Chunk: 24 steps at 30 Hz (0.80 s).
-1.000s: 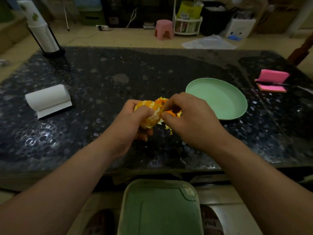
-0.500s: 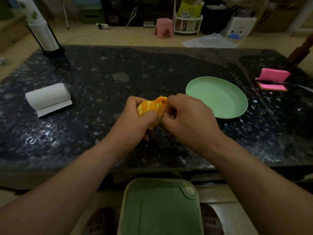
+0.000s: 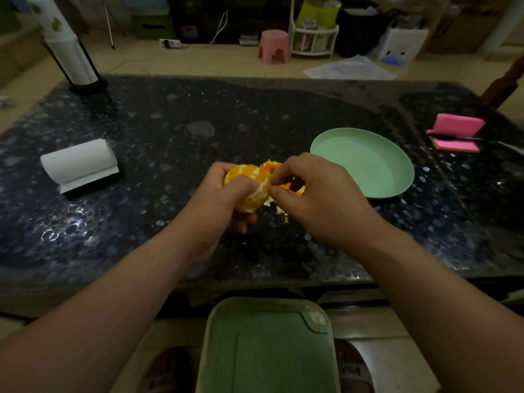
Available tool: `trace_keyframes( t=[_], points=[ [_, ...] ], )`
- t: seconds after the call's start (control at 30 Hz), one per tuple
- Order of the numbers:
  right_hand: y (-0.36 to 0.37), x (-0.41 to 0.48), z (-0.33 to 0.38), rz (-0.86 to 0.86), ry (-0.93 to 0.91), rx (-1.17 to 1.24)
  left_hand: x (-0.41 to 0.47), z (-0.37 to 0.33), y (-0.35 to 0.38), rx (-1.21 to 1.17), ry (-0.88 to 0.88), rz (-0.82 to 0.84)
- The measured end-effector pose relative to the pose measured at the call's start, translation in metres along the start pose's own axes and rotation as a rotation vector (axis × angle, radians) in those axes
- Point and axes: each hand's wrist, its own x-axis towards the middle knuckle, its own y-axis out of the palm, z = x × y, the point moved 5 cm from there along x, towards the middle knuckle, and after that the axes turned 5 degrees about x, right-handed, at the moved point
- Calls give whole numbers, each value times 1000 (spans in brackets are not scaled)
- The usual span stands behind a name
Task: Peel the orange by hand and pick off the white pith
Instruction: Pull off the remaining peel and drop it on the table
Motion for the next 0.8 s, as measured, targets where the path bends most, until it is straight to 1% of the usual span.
trace_keyframes(
  t=[0.17,0.43,0.53,0.7,0.8],
  points=[
    [-2,-1,5,0,-31,-38,0,-2,0,48,22,-15],
    [2,-5,10,-27,-92,-195,-3,-7,-2,270,109,-67],
    [4,-5,12,-40,-108,-216,-5,-9,0,331,140,-79],
    [3,-5,11,-67,-103,-159,-7,-11,1,325,137,-58],
    [2,-4,10,-80,-89,-121,-6,-9,2,268,109,-36]
  ],
)
